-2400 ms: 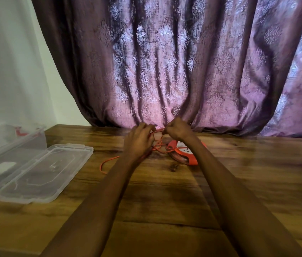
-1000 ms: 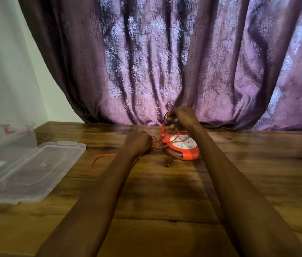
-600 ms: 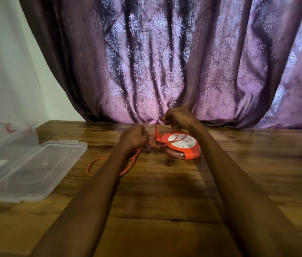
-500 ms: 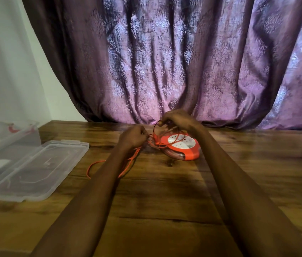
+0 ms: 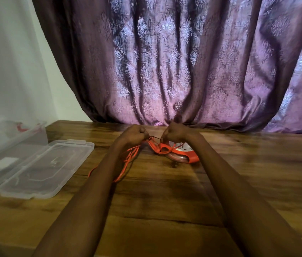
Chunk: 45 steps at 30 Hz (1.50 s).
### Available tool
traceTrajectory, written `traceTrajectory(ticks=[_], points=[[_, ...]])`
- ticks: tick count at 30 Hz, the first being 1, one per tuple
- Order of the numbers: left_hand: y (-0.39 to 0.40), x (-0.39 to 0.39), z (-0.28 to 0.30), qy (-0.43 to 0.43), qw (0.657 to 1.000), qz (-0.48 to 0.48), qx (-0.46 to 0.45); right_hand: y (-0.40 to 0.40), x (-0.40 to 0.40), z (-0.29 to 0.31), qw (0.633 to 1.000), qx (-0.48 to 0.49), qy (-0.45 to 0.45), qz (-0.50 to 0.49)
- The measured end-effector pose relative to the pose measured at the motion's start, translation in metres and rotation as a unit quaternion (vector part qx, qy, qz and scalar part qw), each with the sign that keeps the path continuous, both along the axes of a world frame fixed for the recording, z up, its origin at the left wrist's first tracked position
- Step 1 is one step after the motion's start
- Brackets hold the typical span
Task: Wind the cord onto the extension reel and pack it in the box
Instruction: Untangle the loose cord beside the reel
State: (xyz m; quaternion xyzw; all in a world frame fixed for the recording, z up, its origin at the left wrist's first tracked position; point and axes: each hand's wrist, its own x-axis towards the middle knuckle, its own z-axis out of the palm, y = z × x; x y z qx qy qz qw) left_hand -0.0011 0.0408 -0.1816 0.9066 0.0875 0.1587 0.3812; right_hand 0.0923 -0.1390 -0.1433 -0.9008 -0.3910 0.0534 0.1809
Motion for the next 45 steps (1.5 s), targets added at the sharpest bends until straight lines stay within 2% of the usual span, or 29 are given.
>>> traceTrajectory(ticks=[2,4,6,11,13,16,19,22,25,28,30,32,34,38,40,43,45], points=[[0.001,-0.002,0.002,-0.001,0.999,-0.002,-0.054,0.002,-0.004,0.002,1.0,-0.011,-0.021,-0.005],[-0.001,-0.006,0.004,0.002,0.998,-0.009,-0.063,0.004,-0.007,0.004,1.0,-0.003,-0.005,0.026],[-0.003,-0.008,0.005,0.002,0.998,-0.022,-0.058,0.006,-0.01,0.002,0.996,0.04,0.06,0.057],[-0.006,-0.019,0.014,0.018,0.996,-0.032,-0.086,0.01,-0.02,-0.002,0.967,0.197,0.153,0.044],[-0.007,-0.023,0.021,0.051,0.996,-0.05,-0.058,0.012,-0.026,-0.002,0.962,0.206,0.172,0.055],[-0.004,-0.023,0.027,0.082,0.996,-0.019,-0.019,0.013,-0.027,0.004,0.982,0.129,0.127,0.043],[-0.002,-0.027,0.026,0.085,0.992,0.053,-0.069,0.017,-0.026,0.008,0.999,0.023,0.034,-0.011],[-0.003,-0.025,0.026,0.059,0.995,0.018,-0.081,0.026,-0.032,-0.003,0.999,-0.025,-0.033,-0.022],[-0.004,-0.023,0.026,0.053,0.997,-0.006,-0.057,0.034,-0.04,-0.013,0.997,-0.013,-0.072,-0.009],[-0.004,-0.026,0.027,0.048,0.998,0.008,-0.036,0.028,-0.038,-0.008,0.995,0.043,0.067,0.055],[0.0,-0.027,0.026,0.057,0.998,0.007,-0.02,0.02,-0.031,-0.006,0.984,0.088,0.151,0.046],[0.002,-0.031,0.025,0.061,0.998,-0.002,-0.013,0.013,-0.018,-0.006,0.977,0.135,0.166,0.019],[0.002,-0.033,0.026,0.056,0.998,-0.007,-0.023,0.008,-0.008,-0.007,0.984,0.141,0.109,0.024],[-0.004,-0.038,0.029,0.067,0.996,-0.055,-0.02,0.003,0.005,-0.013,0.993,0.083,-0.085,0.004],[-0.002,-0.038,0.029,0.075,0.995,-0.07,-0.007,0.001,0.01,-0.016,0.994,0.048,-0.094,-0.018],[0.003,-0.036,0.026,0.122,0.991,-0.037,0.031,0.0,0.015,-0.024,0.994,-0.023,-0.098,-0.031],[0.003,-0.035,0.025,0.15,0.986,-0.027,0.065,0.001,0.016,-0.026,0.993,0.0,-0.113,-0.033]])
